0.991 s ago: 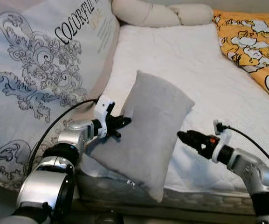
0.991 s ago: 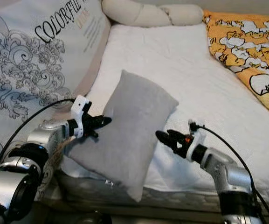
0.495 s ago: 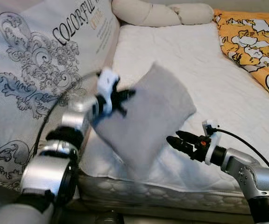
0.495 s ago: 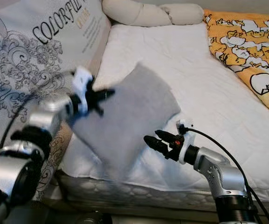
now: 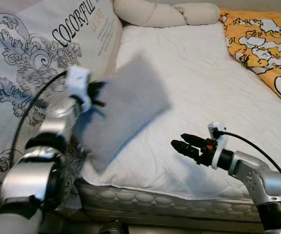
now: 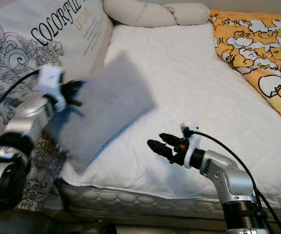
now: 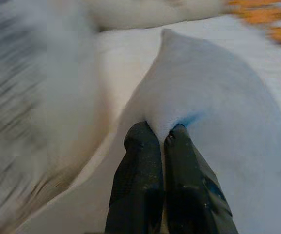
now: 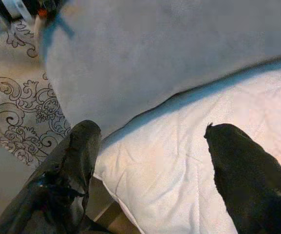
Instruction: Clean up the room
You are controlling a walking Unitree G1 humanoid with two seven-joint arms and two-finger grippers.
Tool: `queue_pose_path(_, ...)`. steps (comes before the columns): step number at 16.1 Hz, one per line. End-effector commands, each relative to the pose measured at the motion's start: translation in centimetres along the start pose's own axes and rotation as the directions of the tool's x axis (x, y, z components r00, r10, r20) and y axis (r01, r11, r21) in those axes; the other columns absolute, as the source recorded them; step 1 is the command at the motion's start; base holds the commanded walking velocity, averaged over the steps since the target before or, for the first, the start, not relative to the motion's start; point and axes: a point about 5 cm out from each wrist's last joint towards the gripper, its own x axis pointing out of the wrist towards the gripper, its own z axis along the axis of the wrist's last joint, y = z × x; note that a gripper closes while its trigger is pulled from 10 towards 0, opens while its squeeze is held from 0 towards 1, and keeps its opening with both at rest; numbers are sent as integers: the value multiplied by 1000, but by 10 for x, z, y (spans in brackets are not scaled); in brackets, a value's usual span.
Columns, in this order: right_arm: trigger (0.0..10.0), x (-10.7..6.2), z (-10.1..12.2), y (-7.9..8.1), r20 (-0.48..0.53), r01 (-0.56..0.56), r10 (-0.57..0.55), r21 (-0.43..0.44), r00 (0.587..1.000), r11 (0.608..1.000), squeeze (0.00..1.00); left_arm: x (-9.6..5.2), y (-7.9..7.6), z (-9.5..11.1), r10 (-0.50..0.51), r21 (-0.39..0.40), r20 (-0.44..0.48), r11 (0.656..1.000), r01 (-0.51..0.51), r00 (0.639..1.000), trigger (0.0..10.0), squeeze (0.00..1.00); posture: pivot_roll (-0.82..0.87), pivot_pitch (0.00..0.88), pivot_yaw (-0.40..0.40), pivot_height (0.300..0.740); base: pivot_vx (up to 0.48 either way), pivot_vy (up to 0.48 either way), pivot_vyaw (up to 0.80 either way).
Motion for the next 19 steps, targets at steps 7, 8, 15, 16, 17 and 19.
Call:
queue_pose_path(7,10000,9,11,5,5,-31,31,-36,999,999,0,-35,58,-37,402,-173,-129,891,-420,906,0,0,5,0,68,740,0,0,0)
queue_pose_path(8,10000,9,11,5,5,-32,32,-36,999,999,0,-35,57,-38,399,-173,-129,892,-417,908,0,0,5,0,68,740,0,0,0)
queue_pose_path(15,10000,10,8,9,0,-49,49,-40,999,998,0,-25,43,-12,281,29,57,959,-283,958,10000,1000,1,0,68,740,0,0,0)
queue_pose_path(16,10000,9,8,9,2,-47,47,-39,999,998,0,-24,41,-4,256,53,102,964,-262,961,10000,1000,1,0,67,740,0,0,0)
queue_pose_path(17,10000,8,8,9,5,-44,45,-38,999,998,0,-21,37,9,212,88,169,970,-229,963,10000,0,4,0,64,740,0,0,0)
queue_pose_path(19,10000,5,9,12,11,-54,54,-43,998,998,0,-17,23,30,106,122,271,982,-144,957,10000,0,5,0,62,740,0,0,0)
